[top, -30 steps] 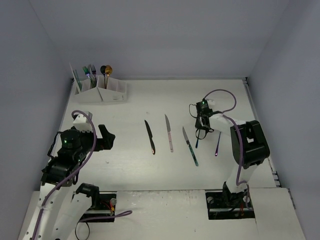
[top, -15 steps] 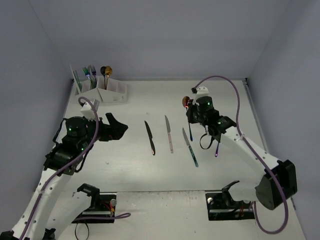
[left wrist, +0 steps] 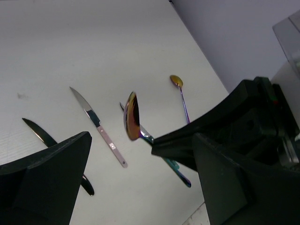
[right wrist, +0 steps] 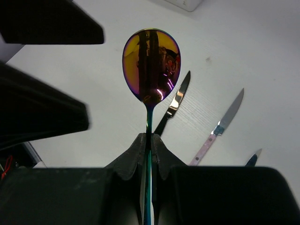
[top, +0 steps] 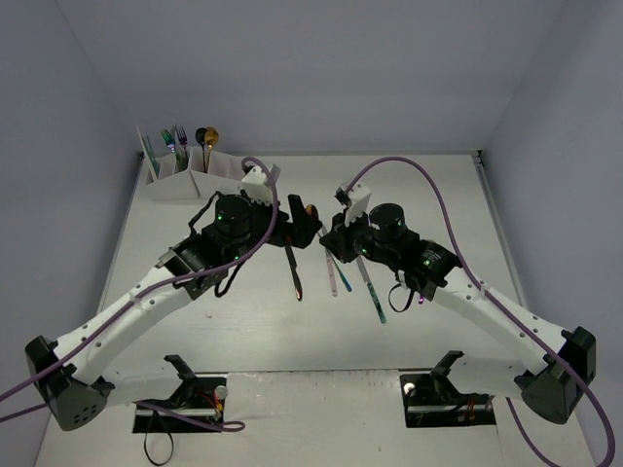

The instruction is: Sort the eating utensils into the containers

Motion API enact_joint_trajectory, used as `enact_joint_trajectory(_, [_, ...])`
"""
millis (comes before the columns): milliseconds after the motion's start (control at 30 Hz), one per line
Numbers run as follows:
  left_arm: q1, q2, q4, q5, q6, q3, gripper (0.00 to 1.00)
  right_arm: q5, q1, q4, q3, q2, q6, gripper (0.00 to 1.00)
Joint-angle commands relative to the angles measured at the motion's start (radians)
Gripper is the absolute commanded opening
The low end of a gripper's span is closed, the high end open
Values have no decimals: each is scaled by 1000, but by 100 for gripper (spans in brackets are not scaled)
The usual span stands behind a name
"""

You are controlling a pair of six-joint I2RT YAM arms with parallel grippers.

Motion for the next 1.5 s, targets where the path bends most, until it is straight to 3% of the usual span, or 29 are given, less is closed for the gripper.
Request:
enact_joint_trajectory(0, [-15, 46, 116, -92, 36, 77, 87, -48, 17, 106, 42, -27, -17, 0])
enact_joint_trajectory(100, [-23, 87, 84, -137, 40, 104, 85, -57, 19, 123, 35, -35, -11, 0])
enact_joint_trajectory(167, [-26, 101, 81, -143, 38, 103, 77, -56, 20, 130, 29, -38, -12, 0])
enact_joint_trajectory(433, [-40, 124, 139, -144, 41, 62, 16, -42, 20, 160, 12, -24, -19, 0])
enact_joint_trajectory(533, [-40, 118, 148, -169, 64, 55, 2, -23, 19, 171, 7, -10, -21, 4])
enact_joint_trajectory(700, [-32, 114, 130, -245, 160, 53, 0, 18, 17, 176, 20, 31, -22, 52])
enact_joint_trajectory(833, [43, 116, 108, -271, 245, 65, 0, 97, 10, 172, 18, 43, -11, 76])
enact_joint_trajectory(1000, [255, 170, 79, -272, 414, 157, 0, 189, -48, 164, -43, 19, 4, 89])
enact_joint_trajectory(1200, [509, 336, 133, -261, 556, 372, 0, 185, -189, 136, -131, -34, 59, 92])
enact_joint_trajectory(1467, [669, 686, 240, -292, 752, 779, 0, 193, -198, 78, -157, -34, 52, 95])
